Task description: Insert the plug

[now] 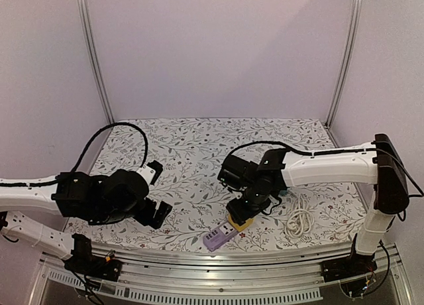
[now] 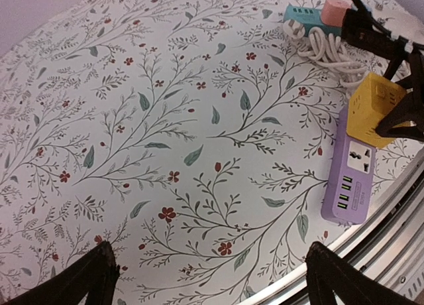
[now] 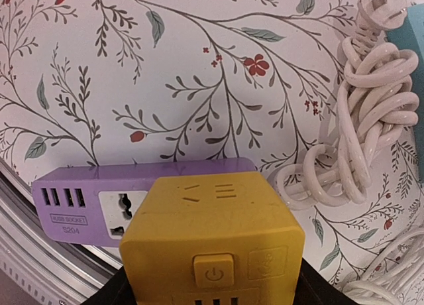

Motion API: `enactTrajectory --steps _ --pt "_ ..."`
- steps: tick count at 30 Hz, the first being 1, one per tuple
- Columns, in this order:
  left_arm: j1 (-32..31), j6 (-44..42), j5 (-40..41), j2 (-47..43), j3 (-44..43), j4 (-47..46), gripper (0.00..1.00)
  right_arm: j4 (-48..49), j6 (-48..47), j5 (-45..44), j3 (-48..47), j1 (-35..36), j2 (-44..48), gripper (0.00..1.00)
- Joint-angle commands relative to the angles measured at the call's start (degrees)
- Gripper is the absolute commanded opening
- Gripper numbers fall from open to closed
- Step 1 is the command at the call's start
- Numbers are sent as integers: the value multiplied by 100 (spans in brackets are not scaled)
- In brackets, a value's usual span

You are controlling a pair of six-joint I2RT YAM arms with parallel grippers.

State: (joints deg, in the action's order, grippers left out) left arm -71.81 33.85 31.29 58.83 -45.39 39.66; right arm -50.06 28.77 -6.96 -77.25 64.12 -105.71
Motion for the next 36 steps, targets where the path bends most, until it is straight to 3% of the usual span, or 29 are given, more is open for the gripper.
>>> enactTrajectory --steps 1,7,14,25,36 --pt "88 -125 9 37 -152 140 100 506 254 90 981 -22 -1001 0" --pt "106 -152 -16 93 -155 107 100 380 319 39 976 -18 -1223 0" --pt "149 -256 -60 171 -231 61 99 -455 344 -190 416 -20 -1693 0" --pt "167 -194 -84 186 -220 39 99 -1400 449 33 324 220 -1966 0" --pt "194 -267 -146 380 -263 -101 100 -813 504 797 604 328 -2455 0"
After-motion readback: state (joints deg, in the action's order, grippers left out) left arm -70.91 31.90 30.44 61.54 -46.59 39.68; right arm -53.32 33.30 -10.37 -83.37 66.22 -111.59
